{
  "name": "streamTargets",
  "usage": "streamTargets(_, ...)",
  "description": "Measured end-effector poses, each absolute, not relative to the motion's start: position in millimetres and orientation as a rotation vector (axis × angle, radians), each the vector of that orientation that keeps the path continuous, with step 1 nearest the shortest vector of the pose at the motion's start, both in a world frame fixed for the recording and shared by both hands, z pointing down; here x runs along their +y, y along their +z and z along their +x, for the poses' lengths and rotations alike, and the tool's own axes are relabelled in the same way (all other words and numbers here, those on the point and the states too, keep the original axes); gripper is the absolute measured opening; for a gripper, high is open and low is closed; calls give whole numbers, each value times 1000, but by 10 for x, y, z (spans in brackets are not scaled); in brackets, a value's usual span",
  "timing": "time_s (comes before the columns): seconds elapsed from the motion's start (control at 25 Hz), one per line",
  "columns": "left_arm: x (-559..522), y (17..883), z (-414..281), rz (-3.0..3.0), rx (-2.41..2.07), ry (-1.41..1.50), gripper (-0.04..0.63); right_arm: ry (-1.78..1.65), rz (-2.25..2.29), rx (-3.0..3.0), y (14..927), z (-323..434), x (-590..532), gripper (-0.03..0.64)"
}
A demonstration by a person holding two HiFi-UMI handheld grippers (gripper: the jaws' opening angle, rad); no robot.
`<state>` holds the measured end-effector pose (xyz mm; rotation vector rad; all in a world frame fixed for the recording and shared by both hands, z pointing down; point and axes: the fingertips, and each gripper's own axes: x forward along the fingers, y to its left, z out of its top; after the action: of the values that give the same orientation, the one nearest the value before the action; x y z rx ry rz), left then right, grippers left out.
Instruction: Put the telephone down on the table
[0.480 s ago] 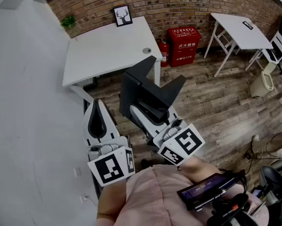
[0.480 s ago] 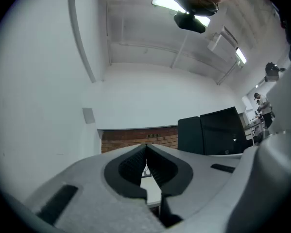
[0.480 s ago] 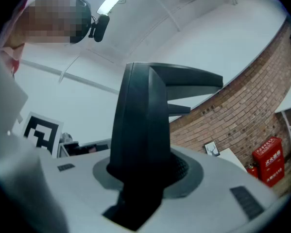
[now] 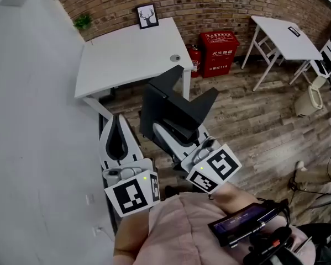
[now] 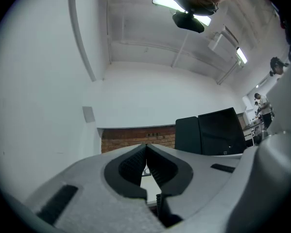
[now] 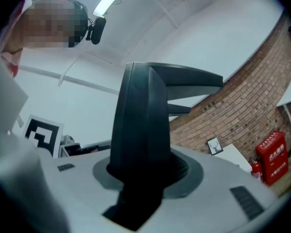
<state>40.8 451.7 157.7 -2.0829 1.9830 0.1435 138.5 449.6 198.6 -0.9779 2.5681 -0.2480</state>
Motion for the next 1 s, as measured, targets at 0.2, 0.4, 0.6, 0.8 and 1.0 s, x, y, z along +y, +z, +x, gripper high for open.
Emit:
streamTargets(0.2, 4521, 1599, 399, -2089, 1977, 124, 8, -340, -918, 2564, 2022, 1381, 4504, 160)
streamTargets(0.4, 4470, 1732, 344, -2273, 1896, 62, 28, -560, -749, 2532, 2032, 1436, 4505, 160)
streamTargets(0.6, 4513, 1935, 323, -2738, 1686, 134, 242, -696, -625, 2534, 1972, 1491, 4468, 160)
streamTargets(0.8, 4677, 2164, 543, -3129, 1361, 159, 351, -768, -491, 2537, 1938, 1460, 4466, 160)
streamTargets(1.0, 4747, 2206, 591, -3164, 1193, 39, 379, -833, -382, 2537, 1936, 1315, 4529, 160)
